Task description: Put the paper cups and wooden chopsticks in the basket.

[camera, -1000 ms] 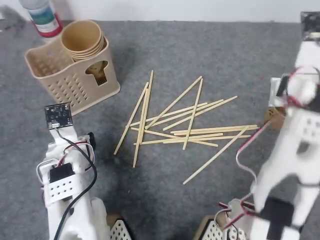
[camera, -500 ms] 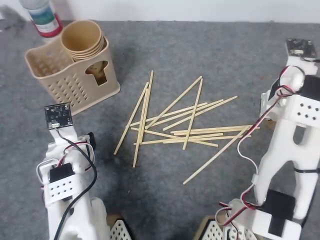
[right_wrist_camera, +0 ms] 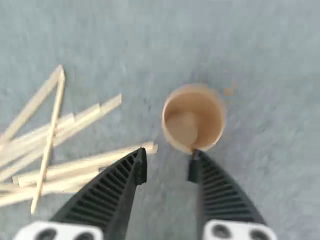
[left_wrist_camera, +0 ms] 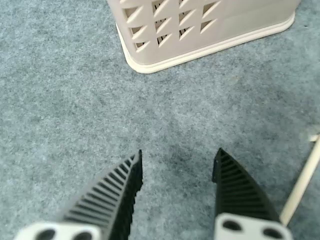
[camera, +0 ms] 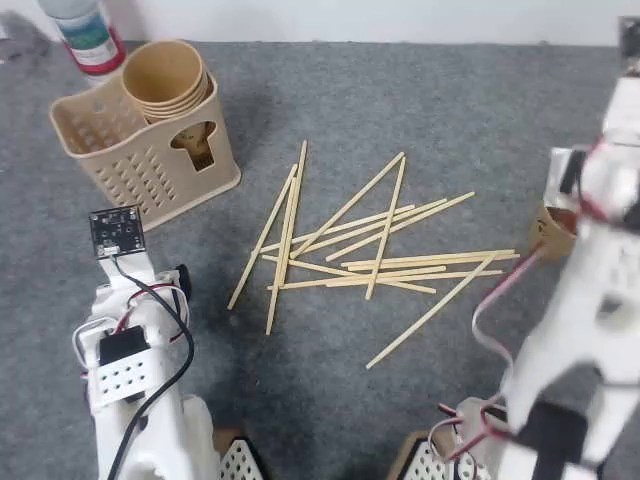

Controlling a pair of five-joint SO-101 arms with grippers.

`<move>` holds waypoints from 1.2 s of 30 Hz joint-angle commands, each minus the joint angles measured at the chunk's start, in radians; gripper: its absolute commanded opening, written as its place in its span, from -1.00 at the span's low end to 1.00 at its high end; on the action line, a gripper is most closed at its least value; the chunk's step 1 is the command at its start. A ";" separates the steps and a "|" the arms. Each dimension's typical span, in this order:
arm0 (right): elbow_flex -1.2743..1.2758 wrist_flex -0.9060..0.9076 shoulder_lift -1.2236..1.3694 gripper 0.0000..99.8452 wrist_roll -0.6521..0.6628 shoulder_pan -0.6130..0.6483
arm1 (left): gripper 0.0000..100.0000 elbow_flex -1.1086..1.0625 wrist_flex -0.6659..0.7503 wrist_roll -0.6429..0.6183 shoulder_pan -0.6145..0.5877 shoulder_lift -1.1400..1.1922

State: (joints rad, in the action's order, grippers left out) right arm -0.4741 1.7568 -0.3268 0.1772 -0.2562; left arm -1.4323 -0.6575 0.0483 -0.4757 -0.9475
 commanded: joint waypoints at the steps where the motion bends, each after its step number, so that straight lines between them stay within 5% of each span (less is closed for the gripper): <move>1: -0.075 0.031 -0.199 -0.60 -0.002 -0.008 | -0.55 0.004 0.017 -0.011 0.005 -0.018; 20: 0.632 -0.090 -0.842 -0.60 0.066 -0.007 | -0.55 0.004 0.014 -0.011 0.005 -0.018; 29: 0.603 -0.209 -0.671 -0.60 0.092 -0.015 | -0.55 0.004 0.017 -0.011 0.005 -0.018; 36: 0.408 -0.226 -0.257 -0.59 0.098 -0.018 | -0.55 0.004 0.017 -0.011 0.005 -0.018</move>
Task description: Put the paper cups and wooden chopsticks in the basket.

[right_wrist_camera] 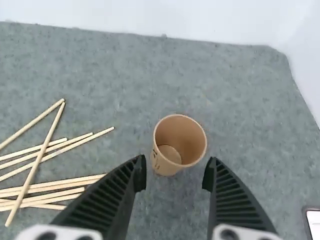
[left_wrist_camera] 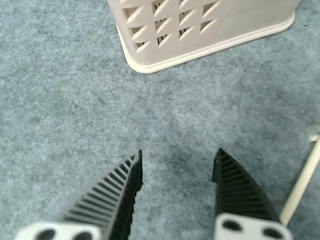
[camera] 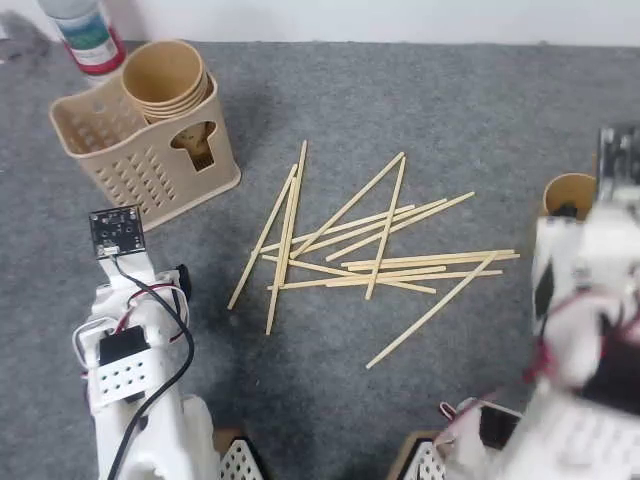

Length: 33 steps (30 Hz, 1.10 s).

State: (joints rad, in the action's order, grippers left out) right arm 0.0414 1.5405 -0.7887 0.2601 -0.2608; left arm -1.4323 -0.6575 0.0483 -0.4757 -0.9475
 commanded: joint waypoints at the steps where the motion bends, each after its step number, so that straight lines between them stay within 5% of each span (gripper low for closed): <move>1: -0.143 0.008 0.280 -0.59 0.012 -0.024 | -0.55 0.004 0.017 -0.011 0.005 -0.018; 14: -0.770 0.249 1.082 -0.59 0.011 -0.216 | -0.55 0.004 0.017 -0.011 0.005 -0.018; 33: -0.984 0.225 1.468 -0.60 0.009 -0.246 | -0.55 0.004 0.017 -0.011 0.005 -0.018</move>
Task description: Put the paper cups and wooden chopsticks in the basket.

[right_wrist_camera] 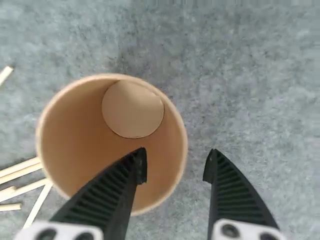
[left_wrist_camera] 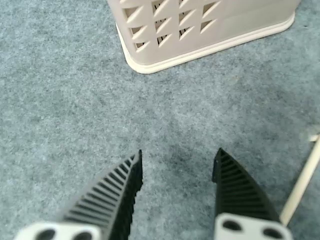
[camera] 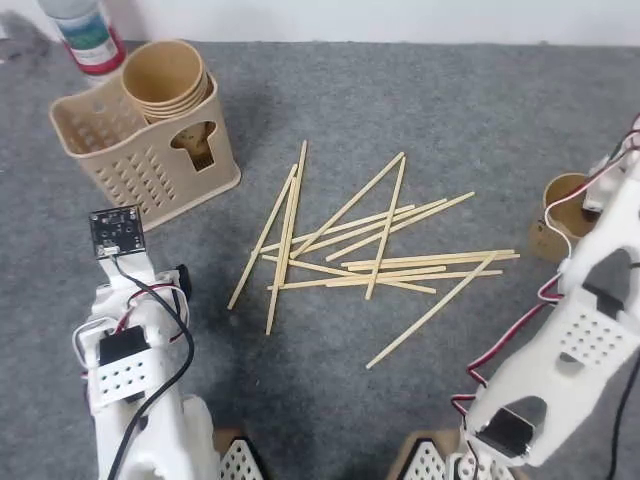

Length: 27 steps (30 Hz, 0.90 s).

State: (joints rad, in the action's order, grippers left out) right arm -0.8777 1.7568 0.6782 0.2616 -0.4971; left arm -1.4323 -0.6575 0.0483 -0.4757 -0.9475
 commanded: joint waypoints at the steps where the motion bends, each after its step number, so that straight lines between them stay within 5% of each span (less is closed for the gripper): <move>1: -0.077 0.008 0.013 -0.60 0.008 -0.010 | -0.55 0.004 0.017 -0.011 0.005 -0.018; 6: -0.150 0.012 0.065 -1.00 0.009 -0.010 | -0.55 0.004 0.017 -0.011 0.005 -0.018; 17: -0.339 0.039 -0.137 -0.99 -0.061 0.050 | -0.55 0.004 0.017 -0.011 0.005 -0.018; 22: -0.345 0.039 -0.386 -0.99 -0.075 0.217 | -0.55 0.004 0.017 -0.011 0.005 -0.018; 27: -0.350 0.027 -0.568 -0.99 -0.069 0.522 | -0.55 0.004 0.017 -0.011 0.005 -0.018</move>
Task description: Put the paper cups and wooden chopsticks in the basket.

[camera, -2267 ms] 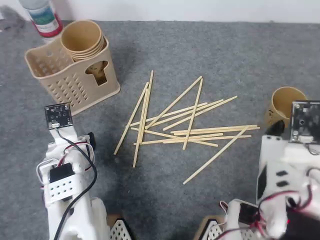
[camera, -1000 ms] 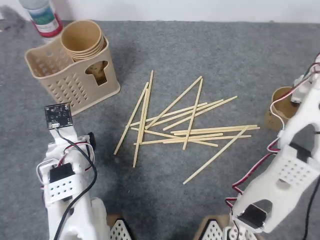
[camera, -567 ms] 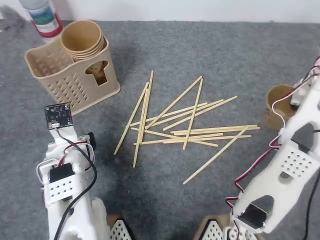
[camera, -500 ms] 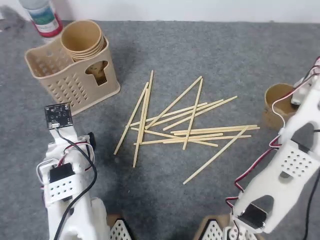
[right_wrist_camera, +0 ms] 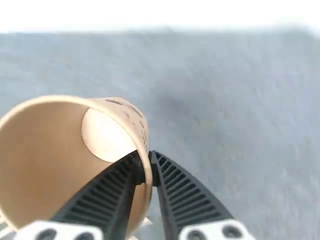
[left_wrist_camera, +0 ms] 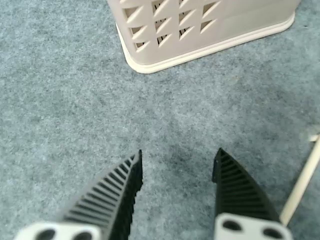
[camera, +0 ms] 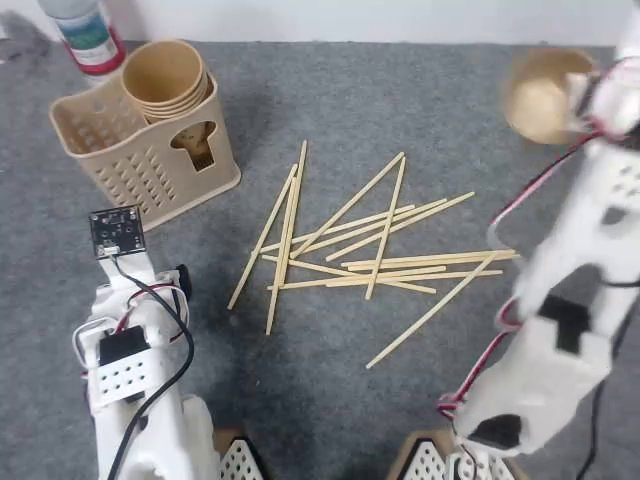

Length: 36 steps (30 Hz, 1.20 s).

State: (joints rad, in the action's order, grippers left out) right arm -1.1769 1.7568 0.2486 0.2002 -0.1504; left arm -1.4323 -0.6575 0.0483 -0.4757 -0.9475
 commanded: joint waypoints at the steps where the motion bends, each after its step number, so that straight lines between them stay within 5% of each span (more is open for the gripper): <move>1: -0.049 0.010 -0.165 -0.99 -0.008 0.245 | -0.55 0.004 0.017 -0.011 0.005 -0.018; 6: -0.048 -0.143 -0.208 -0.99 0.032 0.545 | -0.55 0.004 0.017 -0.011 0.005 -0.018; 12: 0.009 -0.344 -0.119 -0.99 0.031 0.717 | -0.55 0.004 0.015 -0.011 0.005 -0.018; 36: 0.014 -0.834 0.332 -0.98 0.026 0.832 | -0.55 0.004 0.017 -0.011 0.005 -0.018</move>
State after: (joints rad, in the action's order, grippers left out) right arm -1.1538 0.9574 0.5846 0.2171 0.6736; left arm -1.4323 -0.6575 0.0483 -0.4757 -0.9475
